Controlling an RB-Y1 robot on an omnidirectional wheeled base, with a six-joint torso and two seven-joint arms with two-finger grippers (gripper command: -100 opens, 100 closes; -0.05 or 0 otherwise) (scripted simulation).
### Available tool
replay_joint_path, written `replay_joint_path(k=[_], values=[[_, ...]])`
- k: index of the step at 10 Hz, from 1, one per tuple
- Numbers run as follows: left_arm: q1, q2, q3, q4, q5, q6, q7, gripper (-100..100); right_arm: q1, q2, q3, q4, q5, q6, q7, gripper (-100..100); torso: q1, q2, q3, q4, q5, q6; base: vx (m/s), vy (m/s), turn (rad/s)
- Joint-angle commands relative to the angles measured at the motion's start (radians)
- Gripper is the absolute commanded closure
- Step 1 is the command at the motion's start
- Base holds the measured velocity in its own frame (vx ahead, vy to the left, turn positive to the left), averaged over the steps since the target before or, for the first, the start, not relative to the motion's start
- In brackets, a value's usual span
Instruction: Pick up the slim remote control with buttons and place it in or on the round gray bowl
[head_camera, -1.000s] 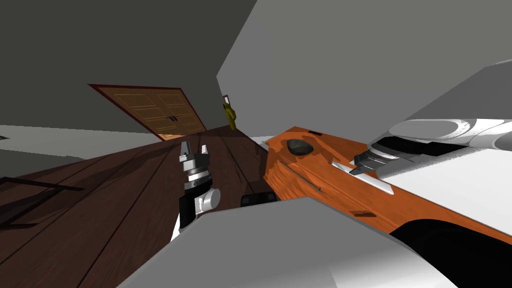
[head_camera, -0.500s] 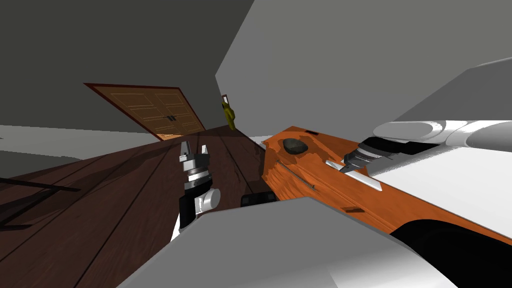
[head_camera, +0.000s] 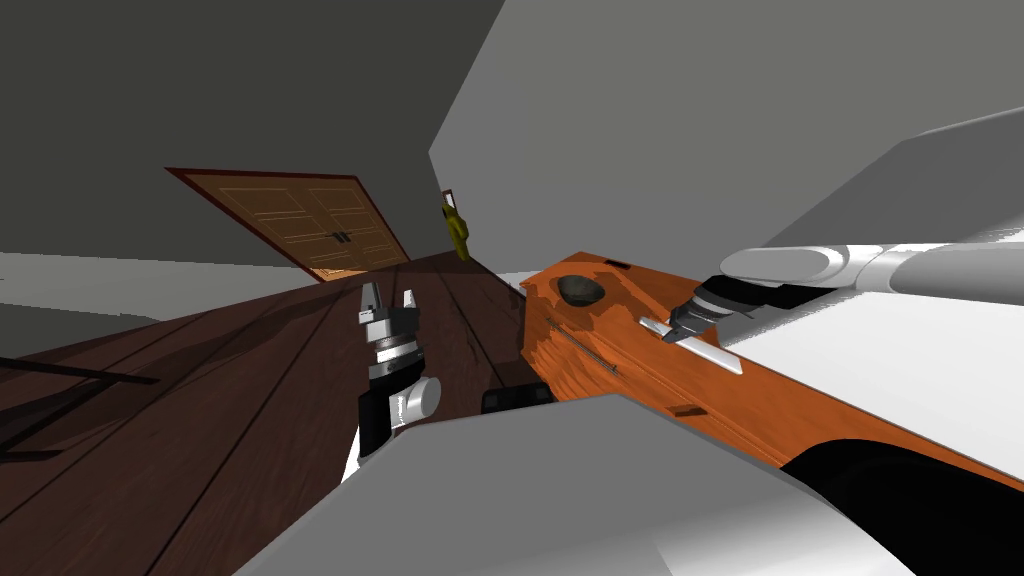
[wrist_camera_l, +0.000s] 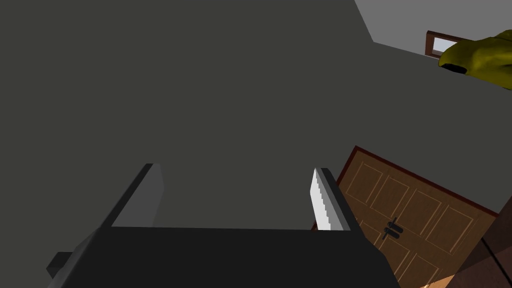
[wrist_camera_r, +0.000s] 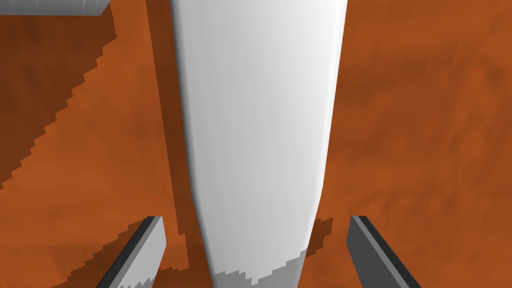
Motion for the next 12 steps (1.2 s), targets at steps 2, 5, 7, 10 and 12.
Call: replay_joint_path(k=[2, 5, 7, 10, 12], values=[[0.0, 0.0, 0.0, 0.0, 0.0, 0.0, 0.0, 0, 0.0, 0.0, 0.0, 0.0, 0.0, -0.001, 0.001, 100, 0.001, -0.001, -0.001, 0.0, 0.0, 0.0, 0.0, 0.0, 0.0], [0.0, 0.0, 0.0, 0.0, 0.0, 0.0, 0.0, 0, 0.0, 0.0, 0.0, 0.0, 0.0, -0.001, 0.001, 100, 0.002, -0.002, -0.001, 0.0, 0.0, 0.0, 0.0, 0.0, 0.0], [0.0, 0.0, 0.0, 0.0, 0.0, 0.0, 0.0, 0, -0.006, 0.016, -0.001, 0.041, 0.0, -0.025, 0.043, 100, 0.002, -0.002, -0.001, 0.0, 0.001, 0.0, 0.011, 0.023, 0.01], [0.0, 0.0, 0.0, 0.0, 0.0, 0.0, 0.0, 0, -0.017, 0.042, 0.0, 0.12, -0.005, -0.07, 0.123, 100, 0.006, -0.004, -0.002, -0.001, 0.002, 0.0, 0.043, 0.074, 0.01], [0.0, 0.0, 0.0, 0.0, 0.0, 0.0, 0.0, 0, -0.024, 0.06, 0.0, 0.172, -0.008, -0.099, 0.176, 100, 0.006, -0.004, -0.003, -0.001, 0.002, -0.001, 0.036, 0.065, 0.02]])
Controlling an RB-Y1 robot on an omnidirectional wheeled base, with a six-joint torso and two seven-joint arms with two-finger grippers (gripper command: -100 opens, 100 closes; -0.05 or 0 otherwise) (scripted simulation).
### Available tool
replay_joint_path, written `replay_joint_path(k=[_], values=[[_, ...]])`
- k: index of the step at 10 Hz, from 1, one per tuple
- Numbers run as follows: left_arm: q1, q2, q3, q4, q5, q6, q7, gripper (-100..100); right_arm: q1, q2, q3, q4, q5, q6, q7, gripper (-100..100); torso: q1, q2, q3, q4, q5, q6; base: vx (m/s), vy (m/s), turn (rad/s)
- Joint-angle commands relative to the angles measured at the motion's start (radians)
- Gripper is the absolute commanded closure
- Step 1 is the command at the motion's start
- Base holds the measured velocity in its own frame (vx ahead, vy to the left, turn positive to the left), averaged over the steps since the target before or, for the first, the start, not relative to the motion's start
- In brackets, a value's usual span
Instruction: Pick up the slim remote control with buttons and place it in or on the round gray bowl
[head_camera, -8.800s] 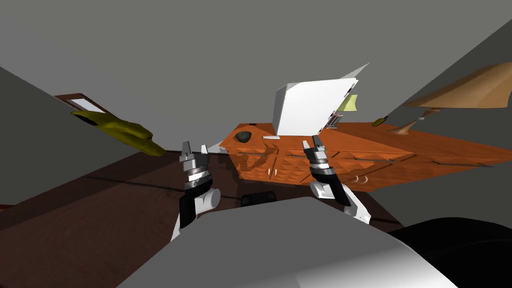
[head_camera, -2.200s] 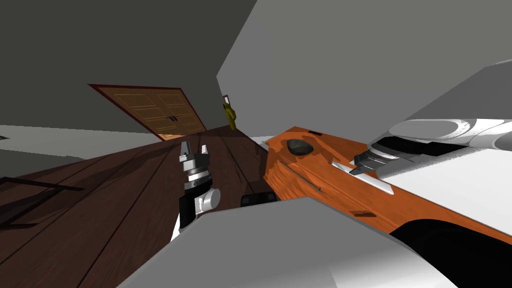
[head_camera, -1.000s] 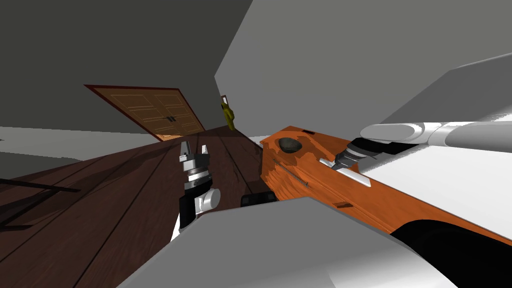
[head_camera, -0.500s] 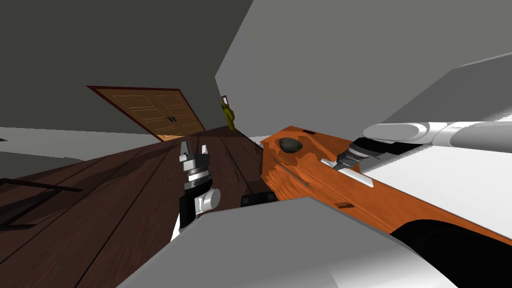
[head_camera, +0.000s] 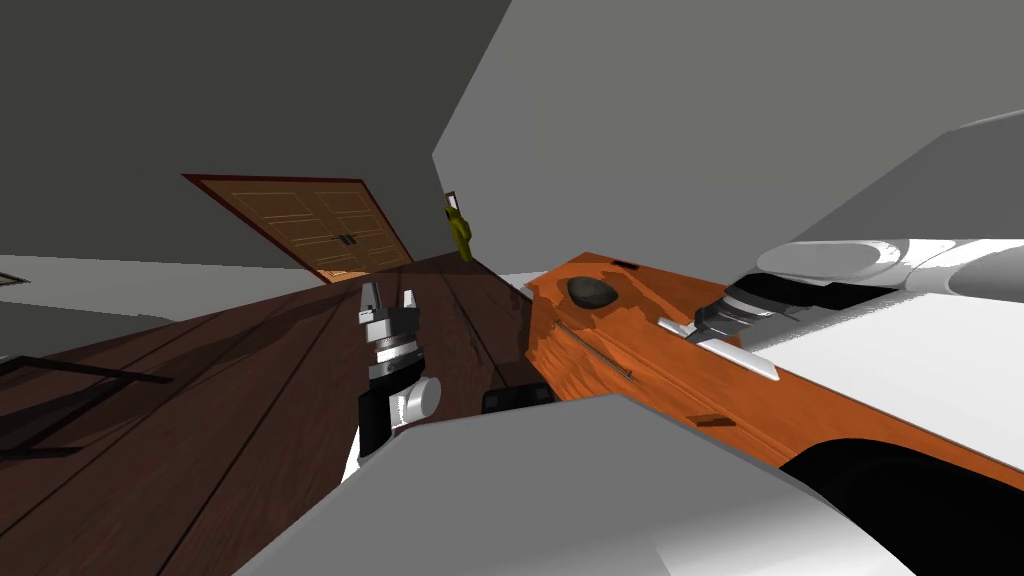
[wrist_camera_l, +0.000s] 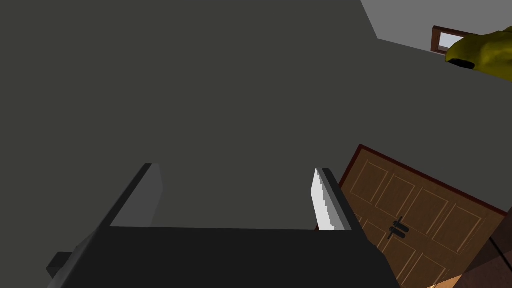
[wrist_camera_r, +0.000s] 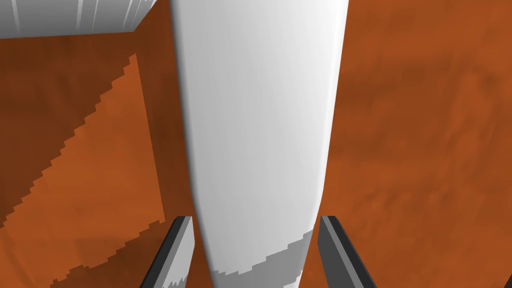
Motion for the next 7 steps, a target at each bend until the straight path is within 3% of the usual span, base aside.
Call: replay_joint_path(k=[1, 3, 4, 5, 6, 7], values=[[0.0, 0.0, 0.0, 0.0, 0.0, 0.0, 0.0, 0, -0.01, 0.026, -0.008, 0.035, 0.012, -0.034, 0.041, 100, 0.0, 0.0, 0.0, 0.0, 0.0, 0.0, 0.033, 0.068, 0.017], [0.0, 0.0, 0.0, 0.0, 0.0, 0.0, 0.0, 0, -0.017, 0.043, -0.008, 0.087, 0.009, -0.063, 0.094, 100, 0.0, 0.001, 0.0, 0.0, 0.0, 0.0, 0.031, 0.063, 0.015], [0.0, 0.0, 0.0, 0.0, 0.0, 0.0, 0.0, 0, -0.02, 0.05, -0.024, 0.066, 0.028, -0.065, 0.069, 100, 0.0, 0.001, 0.001, 0.0, 0.0, 0.001, 0.012, 0.029, -0.008], [0.0, 0.0, 0.0, 0.0, 0.0, 0.0, 0.0, 0, -0.021, 0.052, -0.027, 0.068, 0.03, -0.073, 0.073, 0, -0.001, 0.002, 0.001, 0.0, 0.0, 0.0, 0.001, 0.006, 0.0], [0.0, 0.0, 0.0, 0.0, 0.0, 0.0, 0.0, 0, -0.062, 0.02, -0.074, 0.081, 0.02, -0.079, 0.072, 100, -0.003, 0.002, 0.001, 0.0, 0.0, 0.0, -0.028, 0.062, -0.013], [0.0, 0.0, 0.0, 0.0, 0.0, 0.0, 0.0, 0, -0.062, 0.02, -0.074, 0.081, 0.02, -0.079, 0.072, 100, 0.001, 0.002, 0.001, 0.001, 0.002, -0.002, -0.026, 0.068, 0.019]])
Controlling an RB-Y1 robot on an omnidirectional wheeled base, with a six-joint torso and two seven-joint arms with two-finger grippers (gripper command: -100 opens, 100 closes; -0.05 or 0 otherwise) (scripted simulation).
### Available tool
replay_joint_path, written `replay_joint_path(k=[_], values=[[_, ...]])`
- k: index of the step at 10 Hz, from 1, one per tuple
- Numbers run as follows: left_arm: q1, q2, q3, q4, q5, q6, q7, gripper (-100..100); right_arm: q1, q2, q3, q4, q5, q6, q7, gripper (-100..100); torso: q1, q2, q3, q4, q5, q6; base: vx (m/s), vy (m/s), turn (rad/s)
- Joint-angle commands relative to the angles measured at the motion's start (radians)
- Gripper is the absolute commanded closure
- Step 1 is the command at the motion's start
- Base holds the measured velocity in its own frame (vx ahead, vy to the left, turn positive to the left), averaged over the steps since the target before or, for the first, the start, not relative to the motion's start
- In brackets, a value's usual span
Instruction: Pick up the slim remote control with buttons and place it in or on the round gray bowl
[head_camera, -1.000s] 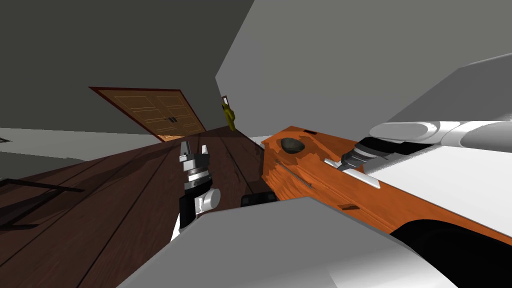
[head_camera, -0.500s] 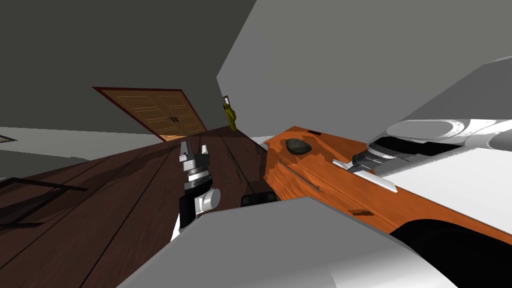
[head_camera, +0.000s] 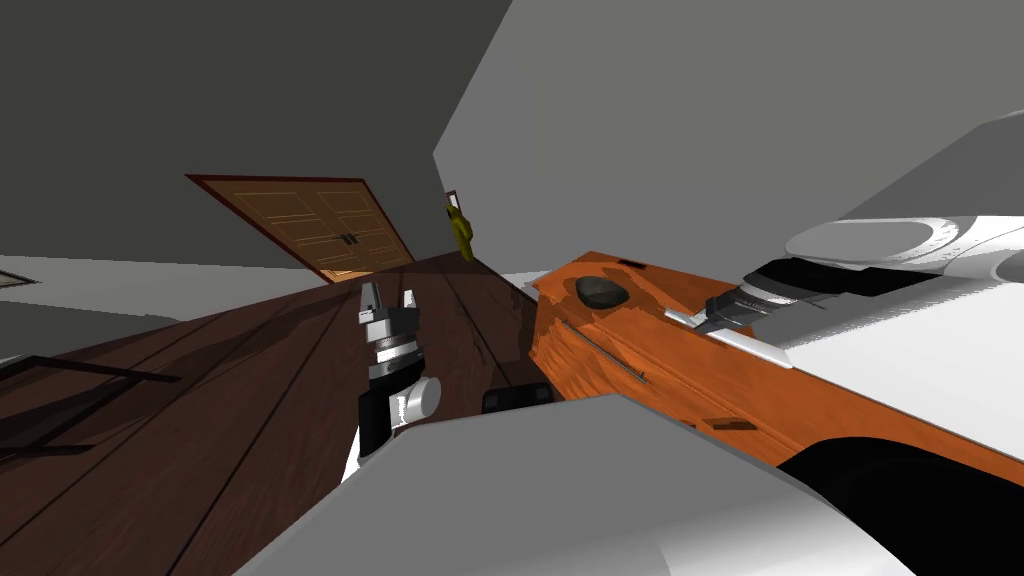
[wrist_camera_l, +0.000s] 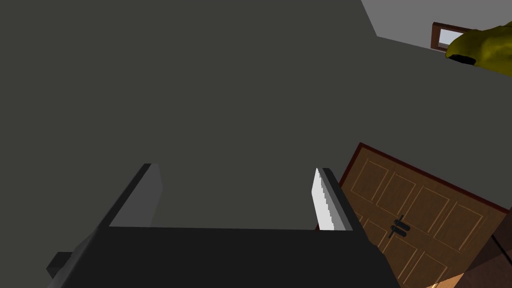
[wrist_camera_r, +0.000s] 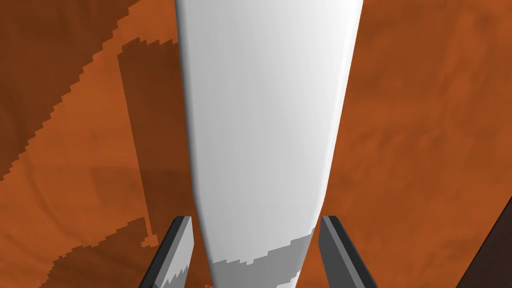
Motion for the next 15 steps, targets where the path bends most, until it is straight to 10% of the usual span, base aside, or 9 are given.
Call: replay_joint_path(k=[1, 15], values=[[0.0, 0.0, 0.0, 0.0, 0.0, 0.0, 0.0, 0, -0.026, -0.007, -0.043, -0.015, 0.011, -0.011, -0.019, 100, 0.0, 0.0, 0.0, 0.0, 0.0, 0.0, -0.018, 0.05, 0.016], [0.0, 0.0, 0.0, 0.0, 0.0, 0.0, 0.0, 0, -0.123, -0.101, -0.182, -0.066, -0.133, -0.179, -0.056, 100, -0.002, -0.009, -0.006, -0.003, 0.0, -0.004, 0.051, 0.01, 0.056]])
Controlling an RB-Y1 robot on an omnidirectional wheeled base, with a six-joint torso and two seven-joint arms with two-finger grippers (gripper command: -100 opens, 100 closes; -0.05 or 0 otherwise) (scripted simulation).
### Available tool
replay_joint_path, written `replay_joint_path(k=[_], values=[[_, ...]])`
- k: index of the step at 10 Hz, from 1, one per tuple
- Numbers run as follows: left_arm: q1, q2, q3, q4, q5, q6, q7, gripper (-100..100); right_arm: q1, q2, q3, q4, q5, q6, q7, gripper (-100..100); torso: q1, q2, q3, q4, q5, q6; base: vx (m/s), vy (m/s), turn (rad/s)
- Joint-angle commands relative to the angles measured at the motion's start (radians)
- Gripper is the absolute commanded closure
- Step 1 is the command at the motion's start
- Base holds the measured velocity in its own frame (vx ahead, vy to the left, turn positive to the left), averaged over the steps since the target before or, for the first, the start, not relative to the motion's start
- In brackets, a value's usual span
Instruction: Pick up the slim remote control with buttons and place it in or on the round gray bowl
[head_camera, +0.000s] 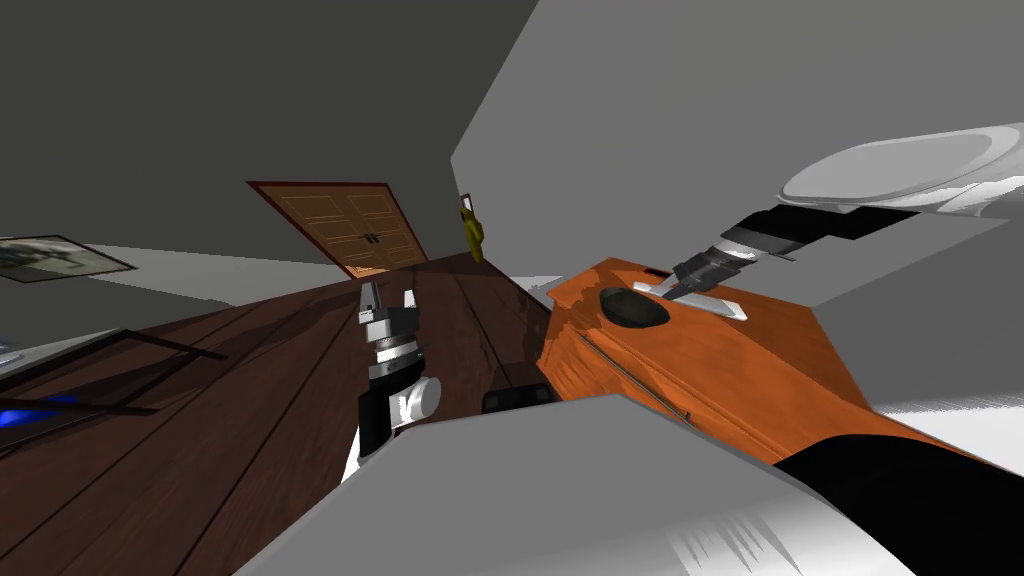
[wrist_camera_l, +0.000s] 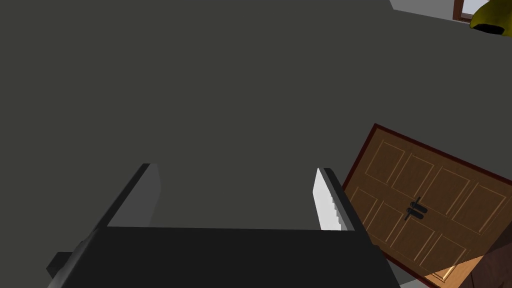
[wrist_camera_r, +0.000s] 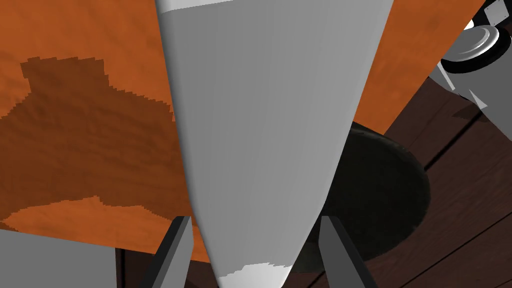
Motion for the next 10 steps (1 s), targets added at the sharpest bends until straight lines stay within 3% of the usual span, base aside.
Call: replay_joint_path(k=[1, 4, 8, 10], values=[[0.0, 0.0, 0.0, 0.0, 0.0, 0.0, 0.0, 0, -0.011, -0.029, -0.022, 0.004, -0.027, -0.03, -0.005, 100, 0.0, 0.0, 0.0, 0.0, 0.0, 0.0, 0.092, 0.059, 0.044], [0.0, 0.0, 0.0, 0.0, 0.0, 0.0, 0.0, 0, -0.021, -0.083, -0.062, 0.018, -0.027, -0.047, -0.041, 100, 0.008, 0.0, 0.001, 0.001, 0.003, 0.0, 0.091, 0.109, -0.025], [0.0, 0.0, 0.0, 0.0, 0.0, 0.0, 0.0, 0, 0.029, -0.133, -0.069, 0.059, 0.031, -0.043, -0.119, 100, 0.008, 0.005, 0.004, 0.003, 0.003, 0.005, 0.068, 0.129, -0.155], [0.0, 0.0, 0.0, 0.0, 0.0, 0.0, 0.0, 0, 0.06, -0.149, -0.065, 0.083, 0.067, -0.076, -0.157, 100, 0.006, 0.005, 0.004, 0.003, 0.002, 0.007, 0.079, 0.109, -0.172]])
